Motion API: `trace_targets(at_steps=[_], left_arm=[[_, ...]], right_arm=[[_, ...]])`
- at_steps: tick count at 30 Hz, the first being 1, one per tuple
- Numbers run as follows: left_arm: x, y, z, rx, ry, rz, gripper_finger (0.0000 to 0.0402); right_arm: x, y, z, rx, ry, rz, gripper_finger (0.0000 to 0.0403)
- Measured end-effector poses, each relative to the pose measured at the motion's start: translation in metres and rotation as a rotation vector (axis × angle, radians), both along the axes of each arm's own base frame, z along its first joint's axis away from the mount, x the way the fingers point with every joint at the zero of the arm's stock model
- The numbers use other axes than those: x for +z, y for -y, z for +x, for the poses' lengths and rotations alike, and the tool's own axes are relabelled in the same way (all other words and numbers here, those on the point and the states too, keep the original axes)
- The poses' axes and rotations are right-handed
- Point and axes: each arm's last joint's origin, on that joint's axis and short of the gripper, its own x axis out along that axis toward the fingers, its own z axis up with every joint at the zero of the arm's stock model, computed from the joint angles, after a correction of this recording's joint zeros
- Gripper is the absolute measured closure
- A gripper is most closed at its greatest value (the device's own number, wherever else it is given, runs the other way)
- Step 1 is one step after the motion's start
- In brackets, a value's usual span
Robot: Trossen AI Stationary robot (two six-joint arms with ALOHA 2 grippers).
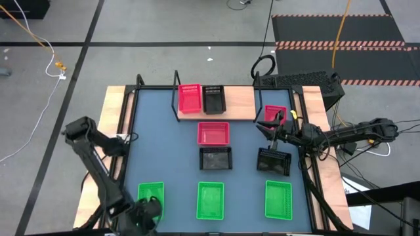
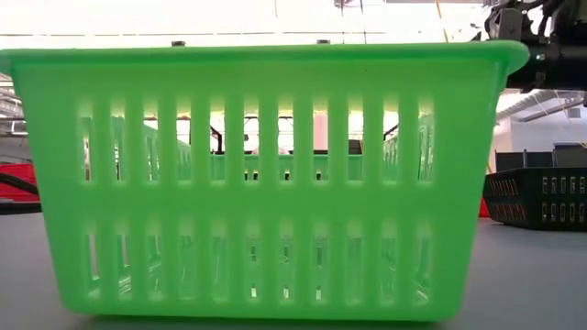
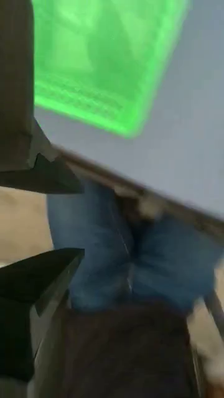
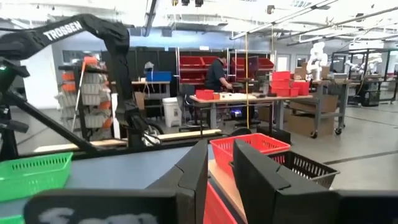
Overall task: Stack baskets on shelf by color
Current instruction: Put the left green basket on the shelf
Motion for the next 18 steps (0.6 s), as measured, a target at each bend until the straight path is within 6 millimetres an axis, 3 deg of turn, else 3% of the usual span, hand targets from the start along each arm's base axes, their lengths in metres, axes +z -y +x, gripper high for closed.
trace_targets(at_steps=[4, 12, 18], left_arm=[[-0.008, 0.004, -0.004, -0.035, -0.109, -0.025, 0.0306], [-0.012, -0.007, 0.002, -0.118, -0.09, 0.082, 0.0388], [-0.013, -0.009, 0.001, -0.134, -0.1, 0.112, 0.0385]], right_arm=[[0.001, 0.0, 0.0, -0.001, 0.004, -0.007, 0.0332], [-0.002, 0.0, 0.0, 0.0, -0.019, -0.003, 0.0332], [-0.003, 0.0, 0.001, 0.005, -0.022, 0.021, 0.0332]])
